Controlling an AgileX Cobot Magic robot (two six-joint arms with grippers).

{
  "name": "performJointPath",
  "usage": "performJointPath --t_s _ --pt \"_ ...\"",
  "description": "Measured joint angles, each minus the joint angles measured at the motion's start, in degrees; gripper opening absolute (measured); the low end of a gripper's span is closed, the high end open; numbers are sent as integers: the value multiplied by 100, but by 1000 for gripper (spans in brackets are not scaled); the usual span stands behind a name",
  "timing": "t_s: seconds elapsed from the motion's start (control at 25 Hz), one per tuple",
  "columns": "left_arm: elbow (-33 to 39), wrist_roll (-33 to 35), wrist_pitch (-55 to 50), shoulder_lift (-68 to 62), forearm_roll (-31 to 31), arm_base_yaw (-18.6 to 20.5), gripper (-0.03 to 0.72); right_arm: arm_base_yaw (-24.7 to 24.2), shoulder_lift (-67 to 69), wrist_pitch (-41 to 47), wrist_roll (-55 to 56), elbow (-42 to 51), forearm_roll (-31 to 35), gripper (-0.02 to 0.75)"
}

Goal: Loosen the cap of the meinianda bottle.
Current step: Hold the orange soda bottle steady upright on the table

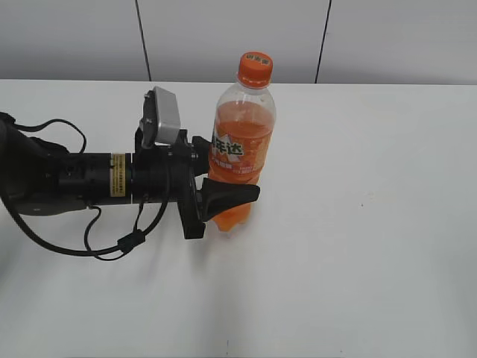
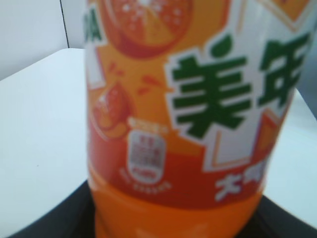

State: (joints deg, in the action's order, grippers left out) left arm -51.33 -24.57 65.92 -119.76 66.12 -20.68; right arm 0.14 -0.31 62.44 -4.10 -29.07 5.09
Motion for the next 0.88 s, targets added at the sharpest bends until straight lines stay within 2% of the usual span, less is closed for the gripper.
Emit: performJointPath --t_s 0.28,0.6,0.88 --pt "63 180 26 -151 -727 -11 401 0 0 0 0 0 0 585" --pt "22 215 45 -674 -808 -11 401 0 0 0 0 0 0 585" --pt "-112 273 462 -994 -907 -11 401 0 0 0 0 0 0 585"
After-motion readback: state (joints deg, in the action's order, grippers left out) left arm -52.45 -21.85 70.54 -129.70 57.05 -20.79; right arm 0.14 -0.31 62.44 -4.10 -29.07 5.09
